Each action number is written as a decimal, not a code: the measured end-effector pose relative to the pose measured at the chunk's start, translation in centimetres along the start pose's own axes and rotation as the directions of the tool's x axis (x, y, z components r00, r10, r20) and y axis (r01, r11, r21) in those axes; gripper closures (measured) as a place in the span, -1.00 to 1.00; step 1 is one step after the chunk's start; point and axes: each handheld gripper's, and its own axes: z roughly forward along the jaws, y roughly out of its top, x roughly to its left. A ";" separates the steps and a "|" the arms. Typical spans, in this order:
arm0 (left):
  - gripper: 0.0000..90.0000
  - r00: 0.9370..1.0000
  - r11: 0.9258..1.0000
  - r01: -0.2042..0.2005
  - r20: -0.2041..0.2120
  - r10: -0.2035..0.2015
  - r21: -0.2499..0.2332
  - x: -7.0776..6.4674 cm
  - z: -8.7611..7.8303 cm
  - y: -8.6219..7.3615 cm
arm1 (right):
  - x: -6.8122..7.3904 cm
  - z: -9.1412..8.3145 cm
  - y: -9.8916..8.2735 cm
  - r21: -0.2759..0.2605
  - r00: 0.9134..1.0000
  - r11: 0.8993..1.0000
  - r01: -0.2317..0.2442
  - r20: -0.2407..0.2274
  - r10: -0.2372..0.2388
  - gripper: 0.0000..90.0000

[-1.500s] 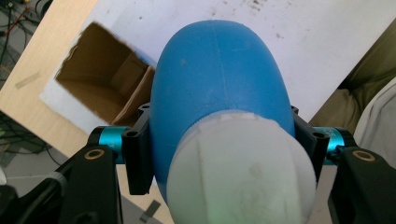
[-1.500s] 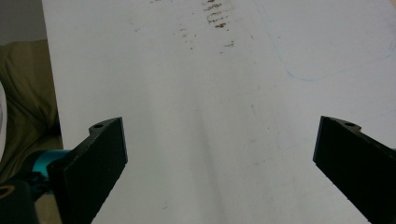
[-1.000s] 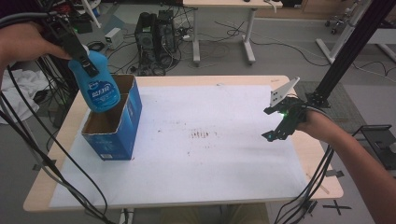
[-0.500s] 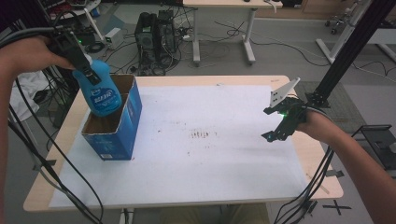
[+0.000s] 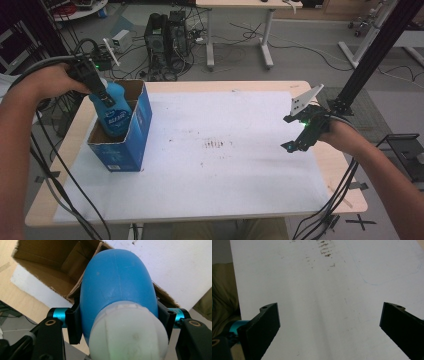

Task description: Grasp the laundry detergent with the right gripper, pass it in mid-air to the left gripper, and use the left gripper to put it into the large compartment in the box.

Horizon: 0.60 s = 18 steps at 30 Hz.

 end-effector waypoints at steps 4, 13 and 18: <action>-0.16 1.000 1.000 0.006 0.012 -0.006 -0.006 0.0 1.5 0.0 | 0.1 0.1 0.0 -0.002 1.000 1.000 -0.008 0.002 0.008 -0.96; -0.16 0.999 0.999 -0.040 0.012 0.040 0.014 0.2 3.9 0.3 | 0.1 0.4 -0.1 0.003 1.000 1.000 0.000 -0.002 0.000 -0.96; -0.16 0.999 0.998 -0.051 0.016 0.051 0.025 0.2 5.3 0.4 | 0.2 0.5 0.0 0.007 1.000 1.000 -0.008 -0.002 0.008 -0.96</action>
